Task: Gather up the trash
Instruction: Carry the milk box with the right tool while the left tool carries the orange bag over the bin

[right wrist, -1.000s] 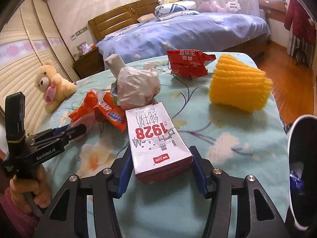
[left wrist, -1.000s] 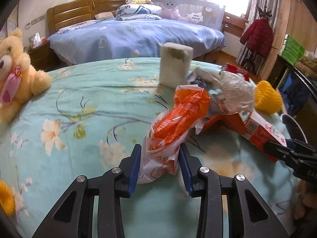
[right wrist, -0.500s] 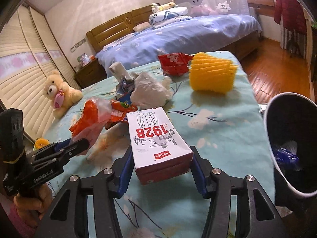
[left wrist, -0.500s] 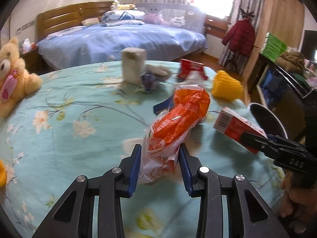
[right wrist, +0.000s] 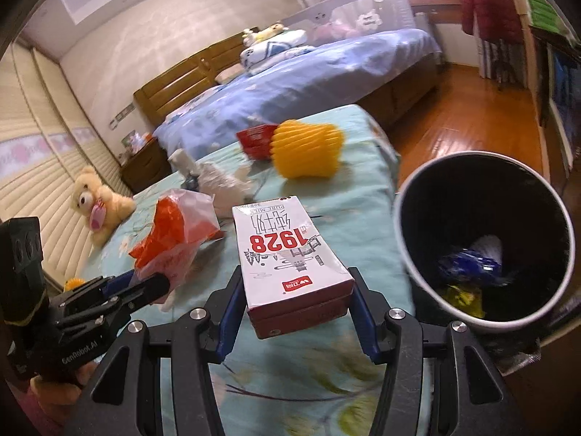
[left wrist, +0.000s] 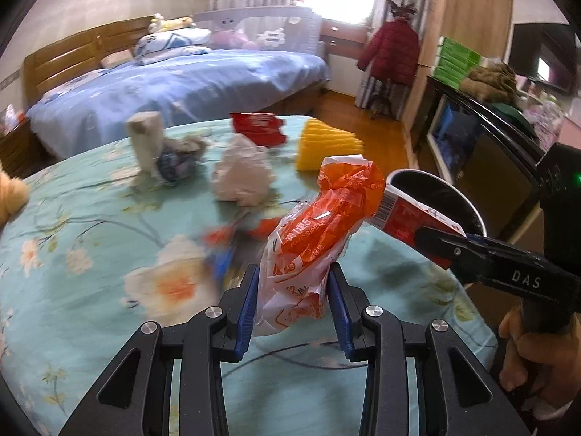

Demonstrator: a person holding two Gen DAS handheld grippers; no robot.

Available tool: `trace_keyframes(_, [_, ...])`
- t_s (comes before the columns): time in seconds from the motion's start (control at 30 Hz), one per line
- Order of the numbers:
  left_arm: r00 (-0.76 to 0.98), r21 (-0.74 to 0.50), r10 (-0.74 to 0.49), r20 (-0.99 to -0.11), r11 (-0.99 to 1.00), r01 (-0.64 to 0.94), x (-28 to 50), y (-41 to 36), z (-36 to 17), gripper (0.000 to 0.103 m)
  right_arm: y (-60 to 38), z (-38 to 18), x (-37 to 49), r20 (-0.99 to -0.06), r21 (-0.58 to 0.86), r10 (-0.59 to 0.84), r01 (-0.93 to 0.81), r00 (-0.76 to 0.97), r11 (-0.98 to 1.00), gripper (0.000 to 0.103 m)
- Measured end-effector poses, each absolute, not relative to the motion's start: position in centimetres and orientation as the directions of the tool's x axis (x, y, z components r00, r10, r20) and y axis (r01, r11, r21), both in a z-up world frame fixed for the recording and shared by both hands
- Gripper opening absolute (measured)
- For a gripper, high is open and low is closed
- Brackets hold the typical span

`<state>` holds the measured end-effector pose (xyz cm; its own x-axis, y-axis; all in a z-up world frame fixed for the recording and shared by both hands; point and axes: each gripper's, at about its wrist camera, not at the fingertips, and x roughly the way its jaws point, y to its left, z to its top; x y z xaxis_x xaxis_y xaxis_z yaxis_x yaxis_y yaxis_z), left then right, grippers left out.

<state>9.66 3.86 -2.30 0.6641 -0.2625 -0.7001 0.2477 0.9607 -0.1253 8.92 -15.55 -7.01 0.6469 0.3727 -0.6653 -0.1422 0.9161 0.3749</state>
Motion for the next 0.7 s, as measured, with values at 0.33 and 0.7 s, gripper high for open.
trace_keyframes(0.33, [0.629, -0.128, -0.299, -0.717, 0.944, 0.303, 11.6, -0.1, -3.3, 0.036, -20.2, -6.9, 7.7, -0.665, 0.372, 0.307, -0.054, 0.681, 0.927, 0.054])
trace_keyframes(0.7, [0.615, -0.12, -0.32, -0.72, 0.931, 0.345, 13.7, -4.5, -3.7, 0.036, -24.0, -6.9, 7.3, -0.668, 0.372, 0.249, 0.024, 0.701, 0.928, 0.054])
